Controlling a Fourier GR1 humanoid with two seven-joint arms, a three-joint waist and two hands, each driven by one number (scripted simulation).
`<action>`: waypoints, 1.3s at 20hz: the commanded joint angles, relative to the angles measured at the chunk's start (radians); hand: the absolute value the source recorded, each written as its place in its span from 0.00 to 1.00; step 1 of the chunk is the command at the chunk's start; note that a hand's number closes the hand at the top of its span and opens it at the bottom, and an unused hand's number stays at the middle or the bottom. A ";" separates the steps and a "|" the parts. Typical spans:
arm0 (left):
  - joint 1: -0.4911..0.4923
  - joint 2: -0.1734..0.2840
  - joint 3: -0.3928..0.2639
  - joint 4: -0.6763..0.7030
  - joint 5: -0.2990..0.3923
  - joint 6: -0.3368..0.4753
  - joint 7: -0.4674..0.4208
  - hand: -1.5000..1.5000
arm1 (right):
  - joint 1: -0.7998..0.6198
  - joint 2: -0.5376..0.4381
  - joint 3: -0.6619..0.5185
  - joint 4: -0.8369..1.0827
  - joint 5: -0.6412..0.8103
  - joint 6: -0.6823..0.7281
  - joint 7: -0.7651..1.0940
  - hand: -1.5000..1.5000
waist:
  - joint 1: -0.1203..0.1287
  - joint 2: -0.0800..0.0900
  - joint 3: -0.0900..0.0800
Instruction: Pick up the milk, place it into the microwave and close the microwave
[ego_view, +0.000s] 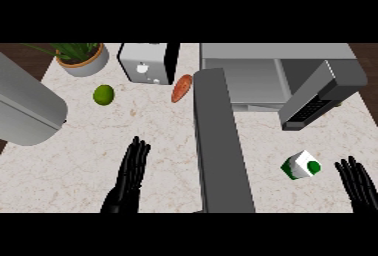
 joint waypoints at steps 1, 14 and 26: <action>0.016 0.023 0.012 -0.002 0.018 -0.013 -0.015 0.00 | -0.086 -0.023 -0.003 0.228 0.075 -0.016 -0.170 0.00 | 0.002 0.001 0.000; 0.054 0.113 0.141 -0.017 0.166 -0.124 -0.059 0.00 | -0.417 -0.093 -0.028 0.706 0.149 -0.254 -0.318 0.00 | 0.006 0.001 0.000; 0.134 0.167 0.188 -0.076 0.217 -0.191 -0.093 0.00 | -0.585 -0.162 -0.080 1.070 0.153 -0.363 -0.526 1.00 | 0.012 0.004 0.002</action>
